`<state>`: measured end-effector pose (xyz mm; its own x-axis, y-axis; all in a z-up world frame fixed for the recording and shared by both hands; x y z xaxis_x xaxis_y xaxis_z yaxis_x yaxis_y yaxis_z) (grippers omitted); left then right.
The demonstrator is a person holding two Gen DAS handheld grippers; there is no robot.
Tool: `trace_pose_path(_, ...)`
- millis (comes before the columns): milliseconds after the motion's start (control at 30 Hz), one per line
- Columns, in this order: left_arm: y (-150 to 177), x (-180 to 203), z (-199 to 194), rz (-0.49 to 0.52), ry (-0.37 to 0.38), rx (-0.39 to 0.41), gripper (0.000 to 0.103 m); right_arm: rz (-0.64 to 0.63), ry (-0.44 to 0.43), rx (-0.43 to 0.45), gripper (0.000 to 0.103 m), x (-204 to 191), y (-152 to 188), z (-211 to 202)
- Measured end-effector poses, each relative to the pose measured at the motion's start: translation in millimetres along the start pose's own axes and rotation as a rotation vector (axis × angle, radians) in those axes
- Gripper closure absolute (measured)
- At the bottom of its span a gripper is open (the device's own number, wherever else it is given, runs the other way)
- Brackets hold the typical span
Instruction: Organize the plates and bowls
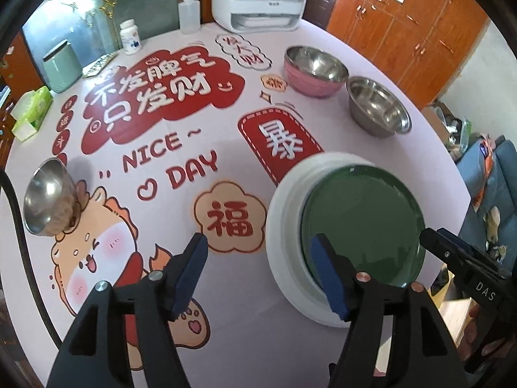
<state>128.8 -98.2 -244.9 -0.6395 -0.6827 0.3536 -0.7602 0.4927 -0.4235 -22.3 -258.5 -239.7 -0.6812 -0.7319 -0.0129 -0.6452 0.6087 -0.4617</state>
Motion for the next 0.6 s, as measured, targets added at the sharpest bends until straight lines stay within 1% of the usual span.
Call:
trace_pose_path(100, -4, 3, -4, -0.020, -0.016, 0.010, 0.034, -0.028, -0.030, 0.012, 0.049, -1, -14, -1)
trace_pose_path(267, -10, 13, -11, -0.093, -0.029, 0.047, 0.034, -0.111, -0.087, 0.024, 0.049, -2, -34, 0)
trace_pose_path(433, -18, 29, -18, -0.159, -0.105, 0.093, 0.034, -0.204, -0.145, 0.012, 0.049, 5, -53, 5)
trace_pose_path(600, -27, 49, -18, -0.213, -0.152, 0.131, 0.034, -0.270, -0.192, 0.012, 0.049, 18, -73, 10)
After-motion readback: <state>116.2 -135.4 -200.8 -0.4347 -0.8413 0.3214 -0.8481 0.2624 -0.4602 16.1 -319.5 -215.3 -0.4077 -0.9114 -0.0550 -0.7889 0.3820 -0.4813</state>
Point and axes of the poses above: each gripper's, at about its wrist camera, not at the fingertips, and z roughly the way its jaws point, x to its right, y to its underside, the point moved 7 cm from there along z, roughly the way its jaws point, and after that the axes turned 15 degrees about y, right-handed, at the moved point
